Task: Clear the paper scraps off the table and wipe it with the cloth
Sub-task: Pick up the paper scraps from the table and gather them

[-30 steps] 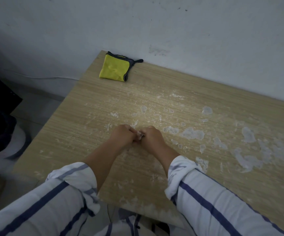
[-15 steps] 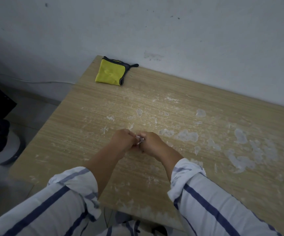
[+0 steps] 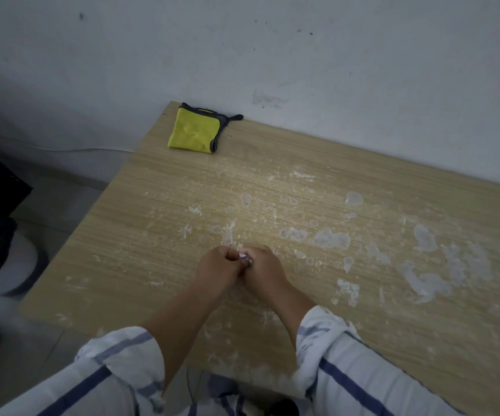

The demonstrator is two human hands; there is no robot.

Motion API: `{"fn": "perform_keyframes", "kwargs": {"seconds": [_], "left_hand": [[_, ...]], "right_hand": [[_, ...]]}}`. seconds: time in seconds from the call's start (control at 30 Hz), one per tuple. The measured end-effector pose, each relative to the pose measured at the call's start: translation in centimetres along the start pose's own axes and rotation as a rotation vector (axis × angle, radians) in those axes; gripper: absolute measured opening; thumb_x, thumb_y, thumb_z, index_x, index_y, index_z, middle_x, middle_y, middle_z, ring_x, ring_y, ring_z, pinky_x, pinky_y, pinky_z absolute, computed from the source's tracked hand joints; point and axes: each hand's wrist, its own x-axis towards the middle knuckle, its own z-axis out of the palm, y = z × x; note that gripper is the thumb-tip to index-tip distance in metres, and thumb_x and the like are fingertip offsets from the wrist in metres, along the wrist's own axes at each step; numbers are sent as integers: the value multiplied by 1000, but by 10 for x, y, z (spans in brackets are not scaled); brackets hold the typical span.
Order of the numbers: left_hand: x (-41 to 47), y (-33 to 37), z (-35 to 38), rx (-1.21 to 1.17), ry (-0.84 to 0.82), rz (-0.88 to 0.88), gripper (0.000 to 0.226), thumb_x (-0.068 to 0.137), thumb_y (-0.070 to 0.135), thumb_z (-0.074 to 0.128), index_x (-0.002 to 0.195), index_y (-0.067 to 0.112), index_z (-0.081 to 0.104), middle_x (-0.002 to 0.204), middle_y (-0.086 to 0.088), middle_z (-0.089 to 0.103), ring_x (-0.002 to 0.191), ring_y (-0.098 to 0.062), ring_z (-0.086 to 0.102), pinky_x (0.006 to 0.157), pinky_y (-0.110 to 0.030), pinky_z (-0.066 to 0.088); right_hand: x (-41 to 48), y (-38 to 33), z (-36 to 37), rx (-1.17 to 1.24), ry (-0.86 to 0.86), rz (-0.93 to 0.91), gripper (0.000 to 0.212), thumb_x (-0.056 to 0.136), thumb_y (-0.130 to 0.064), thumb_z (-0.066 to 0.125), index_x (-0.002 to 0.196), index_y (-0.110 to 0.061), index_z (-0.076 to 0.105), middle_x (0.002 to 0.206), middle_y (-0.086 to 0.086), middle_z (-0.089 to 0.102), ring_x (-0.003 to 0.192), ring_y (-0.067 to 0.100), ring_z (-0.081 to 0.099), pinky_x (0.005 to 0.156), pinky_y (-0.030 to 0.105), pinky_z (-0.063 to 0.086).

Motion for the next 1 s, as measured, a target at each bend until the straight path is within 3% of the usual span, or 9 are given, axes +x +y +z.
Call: {"fn": "perform_keyframes", "kwargs": {"seconds": [0.1,0.23,0.33,0.47,0.57,0.77,1.0], "left_hand": [[3,-4,2,-24,33,-13,13,80,21,70,91,15,66,85,-5,71,80,-20,68,78,-40,57],[7,-5,3,-49,28,6,11,82,17,68,92,14,64,86,-6,71,77,-21,70,76,-43,58],[12,-3,0,-43,19,-7,7,80,16,70,86,13,67,79,-7,72,73,-24,70,76,-46,58],[20,10,-3,-158,-30,-1,7,79,9,72,81,4,67,74,-13,69,66,-26,69,75,-48,58],[25,30,-3,-224,-41,47,13,81,7,71,85,-4,64,82,-19,68,73,-26,67,73,-40,59],[23,53,3,-276,-81,86,16,83,5,68,92,-7,62,83,-16,68,78,-25,68,66,-29,59],[7,41,39,-226,-128,60,11,84,5,67,87,-6,63,83,-20,67,72,-28,67,65,-32,59]], "right_hand": [[4,3,-1,-2,-31,-8,36,87,-8,48,121,-11,59,123,19,51,115,33,46,91,35,39],[7,3,-1,9,-39,-42,33,90,-8,47,121,-12,59,118,16,47,101,29,49,78,29,37],[8,2,-4,-26,-52,-59,38,90,-9,47,126,-14,55,121,15,47,107,33,51,82,29,38],[19,-2,-19,-50,-52,-85,20,84,-10,53,98,-12,68,86,7,55,74,22,53,63,29,37],[24,-14,-38,-11,-14,-114,15,83,-7,51,79,-8,66,64,4,56,57,17,50,54,28,37],[23,-17,-60,34,35,-97,15,82,-8,52,75,-7,65,74,18,63,67,28,58,61,39,48],[0,17,-65,6,31,-57,29,79,-2,52,59,-22,54,59,5,55,55,20,50,51,26,37]]}}
